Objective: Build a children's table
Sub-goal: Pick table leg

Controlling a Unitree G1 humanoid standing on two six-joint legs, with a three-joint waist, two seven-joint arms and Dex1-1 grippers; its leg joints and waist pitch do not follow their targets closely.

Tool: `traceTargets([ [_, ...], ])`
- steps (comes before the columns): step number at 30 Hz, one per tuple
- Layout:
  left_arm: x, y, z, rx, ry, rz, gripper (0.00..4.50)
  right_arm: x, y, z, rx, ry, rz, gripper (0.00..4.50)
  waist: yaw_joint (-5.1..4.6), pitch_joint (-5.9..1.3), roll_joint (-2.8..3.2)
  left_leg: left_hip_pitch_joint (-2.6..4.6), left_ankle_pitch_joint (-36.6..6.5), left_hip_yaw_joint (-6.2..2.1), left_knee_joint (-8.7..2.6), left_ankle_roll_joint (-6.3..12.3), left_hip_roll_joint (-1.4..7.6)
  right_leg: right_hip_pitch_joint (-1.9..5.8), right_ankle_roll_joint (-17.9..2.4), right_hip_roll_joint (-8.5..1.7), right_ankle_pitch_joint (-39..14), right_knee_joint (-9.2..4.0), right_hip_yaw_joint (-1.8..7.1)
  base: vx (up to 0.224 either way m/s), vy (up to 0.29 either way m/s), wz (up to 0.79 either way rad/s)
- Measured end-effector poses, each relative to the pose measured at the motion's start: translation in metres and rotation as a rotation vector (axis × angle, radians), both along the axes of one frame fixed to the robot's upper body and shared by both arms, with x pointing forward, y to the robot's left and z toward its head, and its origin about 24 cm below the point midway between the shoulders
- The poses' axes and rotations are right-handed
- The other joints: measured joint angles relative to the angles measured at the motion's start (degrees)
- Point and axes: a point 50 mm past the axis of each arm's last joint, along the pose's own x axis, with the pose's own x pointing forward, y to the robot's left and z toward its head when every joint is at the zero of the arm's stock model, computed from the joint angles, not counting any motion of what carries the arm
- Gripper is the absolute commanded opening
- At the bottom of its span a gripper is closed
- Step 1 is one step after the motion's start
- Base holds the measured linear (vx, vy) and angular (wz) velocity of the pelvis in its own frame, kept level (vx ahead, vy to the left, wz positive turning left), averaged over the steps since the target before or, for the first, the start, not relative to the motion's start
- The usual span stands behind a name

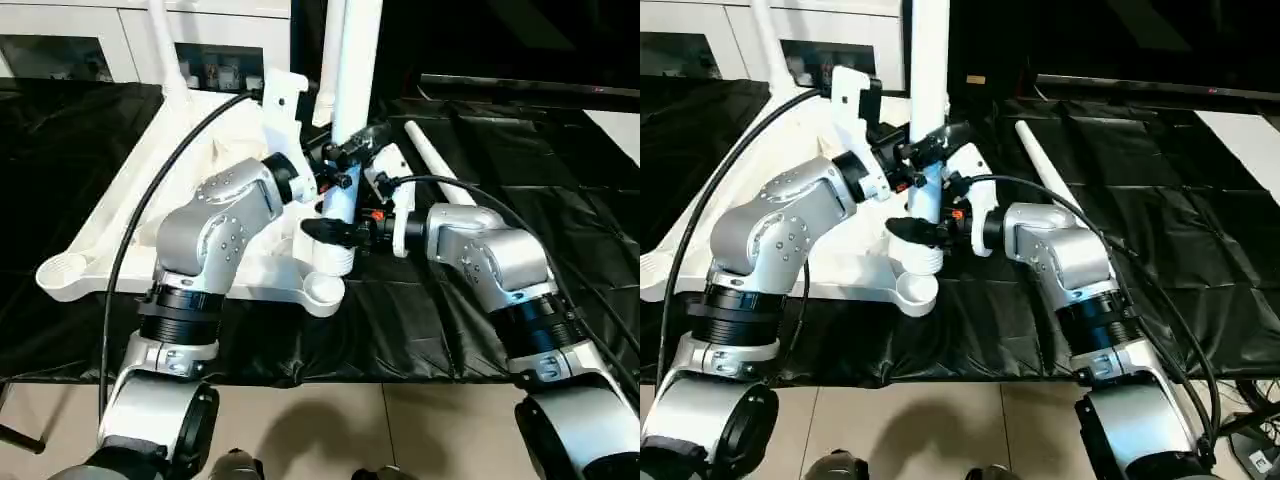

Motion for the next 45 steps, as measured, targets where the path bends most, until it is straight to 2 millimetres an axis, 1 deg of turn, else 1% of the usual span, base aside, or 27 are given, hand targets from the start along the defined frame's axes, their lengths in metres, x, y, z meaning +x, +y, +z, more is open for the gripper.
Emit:
traceTargets([
  [3, 0.000, 0.000, 0.000, 0.004, -0.006, 0.006, 1.86, 0.000, 0.000, 0.000, 0.001, 0.000, -0.001, 1.95, 0.00, 0.00, 0.00, 0.00, 0.0, 0.00, 0.00, 0.00, 0.00, 0.00, 0.0, 0.00, 0.0, 0.00, 0.00, 0.000, 0.000, 0.00],
  [4, 0.000, 0.000, 0.000, 0.002, -0.006, 0.006, 2.56, 0.000, 0.000, 0.000, 0.000, 0.000, -0.003, 1.95, 0.01, 0.00, 0.00, 0.00, 0.0, 0.00, 0.00, 0.00, 0.00, 0.00, 0.0, 0.00, 0.0, 0.00, 0.00, 0.000, 0.000, 0.00],
  [7, 0.000, 0.001, 0.002, -0.016, -0.005, -0.006, 2.65, 0.000, 0.001, 0.000, -0.001, -0.003, -0.005, 1.94, 0.00, 0.00, 0.00, 0.00, 0.0, 0.00, 0.00, 0.00, 0.00, 0.00, 0.0, 0.00, 0.0, 0.00, 0.00, 0.000, 0.000, 0.00],
  [9, 0.000, 0.002, 0.008, -0.054, -0.052, 0.003, 2.97, 0.000, 0.004, 0.000, 0.006, -0.005, -0.005, 1.91, 0.00, 0.00, 0.00, 0.00, 0.0, 0.00, 0.00, 0.00, 0.00, 0.00, 0.0, 0.00, 0.0, 0.00, 0.00, 0.000, 0.000, 0.00],
  [11, 0.000, 0.001, 0.014, -0.102, -0.090, 0.008, 3.05, 0.000, 0.006, 0.000, 0.012, -0.009, -0.009, 1.90, 0.00, 0.00, 0.00, 0.00, 0.0, 0.00, 0.00, 0.00, 0.00, 0.00, 0.0, 0.00, 0.0, 0.00, 0.00, 0.000, 0.000, 0.00],
  [13, 0.001, 0.002, 0.025, -0.195, -0.122, 0.043, 3.06, 0.000, 0.009, -0.001, 0.029, -0.020, -0.024, 1.90, 0.04, 0.00, 0.00, -0.02, 0.0, 0.01, 0.00, 0.00, 0.00, 0.00, 0.0, 0.00, 0.0, 0.00, 0.00, 0.000, 0.000, 0.00],
  [15, 0.002, 0.006, 0.040, -0.260, -0.176, 0.065, 3.06, 0.002, 0.017, -0.002, 0.071, -0.034, -0.086, 1.90, 0.00, 0.00, -0.01, 0.01, 0.0, 0.00, 0.00, -0.03, 0.01, 0.00, 0.0, 0.00, 0.0, 0.01, -0.01, 0.000, 0.000, 0.00],
  [17, 0.001, 0.011, 0.049, -0.277, -0.215, 0.046, 3.06, 0.005, 0.020, -0.007, 0.088, -0.030, -0.155, 1.90, -0.13, -0.02, 0.03, 0.05, 0.0, 0.00, 0.00, -0.03, 0.01, 0.01, 0.0, 0.00, 0.0, 0.02, 0.00, 0.000, 0.000, 0.00],
  [19, 0.000, 0.024, 0.051, -0.213, -0.259, -0.007, 3.06, 0.008, 0.014, -0.014, 0.095, -0.035, -0.252, 1.90, -0.28, -0.03, 0.04, 0.07, 0.0, 0.01, -0.01, -0.05, 0.01, 0.00, 0.0, 0.00, 0.0, 0.03, 0.01, 0.000, 0.000, 0.00],
  [20, -0.001, 0.031, 0.048, -0.162, -0.274, -0.032, 3.06, 0.010, 0.010, -0.017, 0.090, -0.037, -0.293, 1.90, -0.32, -0.03, 0.05, 0.07, 0.0, -0.01, -0.01, -0.05, 0.01, 0.00, 0.0, 0.00, 0.0, 0.03, 0.01, 0.000, 0.000, 0.00],
  [21, -0.004, 0.041, 0.039, -0.067, -0.278, -0.074, 3.06, 0.012, 0.005, -0.021, 0.084, -0.046, -0.347, 1.90, -0.52, -0.04, 0.07, 0.08, 0.0, -0.01, -0.02, -0.06, 0.00, 0.00, 0.0, 0.00, 0.0, 0.03, 0.02, 0.000, 0.000, 0.00],
  [23, -0.007, 0.052, 0.019, 0.035, -0.240, -0.117, 3.06, 0.014, -0.007, -0.025, 0.085, -0.055, -0.420, 1.90, -0.69, -0.04, 0.07, 0.04, 0.0, 0.00, -0.03, -0.06, -0.01, -0.02, 0.0, 0.00, 0.0, 0.02, 0.04, 0.000, 0.000, 0.00],
  [25, -0.014, 0.061, -0.008, 0.193, -0.189, -0.205, 3.06, 0.015, -0.016, -0.029, 0.091, -0.050, -0.480, 1.90, -0.72, -0.04, 0.07, 0.05, 0.0, -0.02, -0.03, -0.05, -0.01, -0.01, 0.0, 0.00, 0.0, 0.01, 0.04, 0.000, 0.000, 0.00],
  [28, -0.020, 0.068, -0.039, 0.377, -0.152, -0.307, 3.06, 0.014, -0.023, -0.032, 0.089, -0.067, -0.502, 1.90, -0.80, -0.04, 0.07, 0.07, 0.0, -0.01, -0.04, -0.07, 0.00, -0.01, 0.0, 0.00, 0.0, 0.02, 0.04, 0.000, 0.000, 0.00],
  [29, -0.023, 0.071, -0.049, 0.440, -0.137, -0.347, 3.06, 0.012, -0.024, -0.034, 0.089, -0.066, -0.501, 1.90, -0.94, -0.05, 0.07, 0.12, 0.0, -0.03, -0.04, -0.07, 0.00, 0.04, 0.0, 0.00, 0.0, 0.02, 0.05, 0.000, 0.000, 0.00],
  [30, -0.026, 0.077, -0.063, 0.505, -0.103, -0.386, 3.06, 0.010, -0.027, -0.037, 0.083, -0.063, -0.505, 1.90, -1.12, -0.05, 0.09, 0.15, 0.0, -0.03, -0.06, -0.08, 0.00, 0.04, 0.0, 0.00, 0.0, 0.03, 0.05, 0.000, 0.000, 0.00],
  [33, -0.030, 0.088, -0.093, 0.606, -0.009, -0.435, 3.06, 0.007, -0.035, -0.045, 0.039, -0.070, -0.527, 1.90, -1.28, -0.04, 0.11, 0.14, 0.1, -0.02, -0.06, -0.16, -0.01, 0.03, 0.1, 0.00, 0.0, 0.04, 0.07, 0.000, 0.000, 0.00],
  [34, -0.030, 0.090, -0.099, 0.632, 0.007, -0.441, 3.06, 0.007, -0.036, -0.045, 0.032, -0.075, -0.527, 1.90, -1.31, -0.02, 0.13, 0.14, 0.1, -0.03, -0.06, -0.18, -0.01, 0.01, 0.1, 0.00, 0.1, 0.04, 0.09, 0.000, 0.000, 0.00],
  [35, -0.030, 0.093, -0.104, 0.649, 0.017, -0.444, 2.88, 0.007, -0.037, -0.045, 0.030, -0.078, -0.528, 1.90, -1.35, -0.02, 0.13, 0.15, 0.1, -0.04, -0.06, -0.20, 0.00, 0.02, 0.1, 0.00, 0.1, 0.04, 0.09, 0.000, 0.000, 0.00],
  [37, -0.027, 0.097, -0.110, 0.700, 0.016, -0.446, 2.70, 0.005, -0.038, -0.045, 0.029, -0.083, -0.515, 1.90, -1.33, -0.04, 0.16, 0.26, 0.1, -0.06, -0.06, -0.21, 0.00, 0.09, 0.1, 0.01, 0.1, 0.05, 0.08, 0.000, 0.000, 0.00],
  [39, -0.025, 0.104, -0.117, 0.742, 0.034, -0.434, 2.67, 0.001, -0.039, -0.046, 0.027, -0.084, -0.481, 1.90, -1.34, -0.06, 0.20, 0.41, 0.1, -0.06, -0.06, -0.20, 0.00, 0.20, 0.1, 0.01, 0.1, 0.05, 0.09, 0.000, 0.000, 0.00],
  [40, -0.024, 0.106, -0.119, 0.751, 0.043, -0.428, 2.57, 0.000, -0.038, -0.047, 0.025, -0.083, -0.471, 1.90, -1.36, -0.06, 0.20, 0.44, 0.1, -0.07, -0.06, -0.20, 0.00, 0.22, 0.1, 0.01, 0.1, 0.04, 0.11, 0.000, 0.000, 0.00],
  [41, -0.023, 0.109, -0.121, 0.761, 0.050, -0.425, 2.57, 0.000, -0.037, -0.048, 0.024, -0.080, -0.462, 1.90, -1.37, -0.05, 0.21, 0.45, 0.1, -0.06, -0.06, -0.20, 0.00, 0.22, 0.1, 0.01, 0.1, 0.04, 0.12, 0.000, 0.000, 0.00],
  [42, -0.022, 0.110, -0.122, 0.769, 0.051, -0.424, 2.40, -0.001, -0.037, -0.048, 0.025, -0.078, -0.456, 1.90, -1.38, -0.05, 0.21, 0.46, 0.1, -0.06, -0.06, -0.20, 0.00, 0.22, 0.1, 0.01, 0.1, 0.05, 0.13, 0.000, 0.000, 0.00],
  [45, -0.017, 0.115, -0.119, 0.788, 0.047, -0.428, 2.10, -0.002, -0.035, -0.045, 0.039, -0.079, -0.440, 1.90, -1.31, -0.05, 0.22, 0.55, 0.1, -0.06, -0.07, -0.20, 0.01, 0.27, 0.1, 0.01, 0.1, 0.05, 0.12, 0.000, 0.000, 0.00],
])
